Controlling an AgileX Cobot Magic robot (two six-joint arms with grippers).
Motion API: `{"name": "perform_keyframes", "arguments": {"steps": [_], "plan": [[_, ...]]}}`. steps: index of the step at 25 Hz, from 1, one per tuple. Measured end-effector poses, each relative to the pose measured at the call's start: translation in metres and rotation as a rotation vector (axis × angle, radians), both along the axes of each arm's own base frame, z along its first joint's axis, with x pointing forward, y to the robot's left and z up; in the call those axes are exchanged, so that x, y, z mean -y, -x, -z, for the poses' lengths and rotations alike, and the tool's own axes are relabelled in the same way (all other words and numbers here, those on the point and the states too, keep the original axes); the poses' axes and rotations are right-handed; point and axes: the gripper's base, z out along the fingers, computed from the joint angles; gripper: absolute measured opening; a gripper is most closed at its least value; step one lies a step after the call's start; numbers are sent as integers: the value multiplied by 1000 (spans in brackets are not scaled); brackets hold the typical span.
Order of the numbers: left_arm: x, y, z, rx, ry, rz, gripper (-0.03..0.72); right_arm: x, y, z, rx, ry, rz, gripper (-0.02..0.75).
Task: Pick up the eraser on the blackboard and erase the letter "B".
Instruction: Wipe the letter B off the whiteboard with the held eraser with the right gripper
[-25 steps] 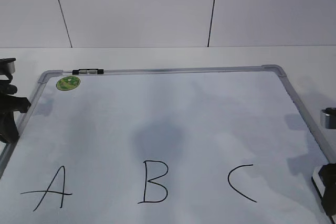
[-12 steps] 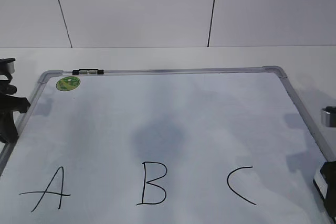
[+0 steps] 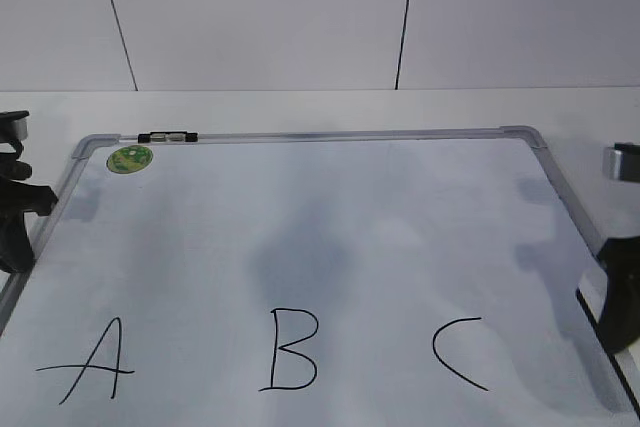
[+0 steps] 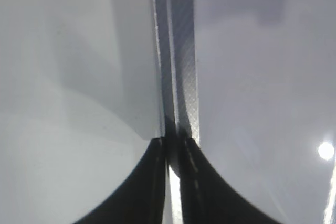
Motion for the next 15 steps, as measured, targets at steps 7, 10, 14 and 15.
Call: {"name": "perform_keyframes", "arguments": {"steps": [7, 10, 14, 15], "plan": [[0, 0, 0, -2, 0, 0, 43, -8, -23, -31, 118, -75, 15, 529], [0, 0, 0, -2, 0, 0, 43, -20, -26, -38, 142, -79, -31, 529], [0, 0, 0, -4, 0, 1, 43, -57, -19, -41, 143, -86, -177, 529], [0, 0, 0, -4, 0, 1, 43, -62, -18, -41, 143, -84, -200, 529]]}}
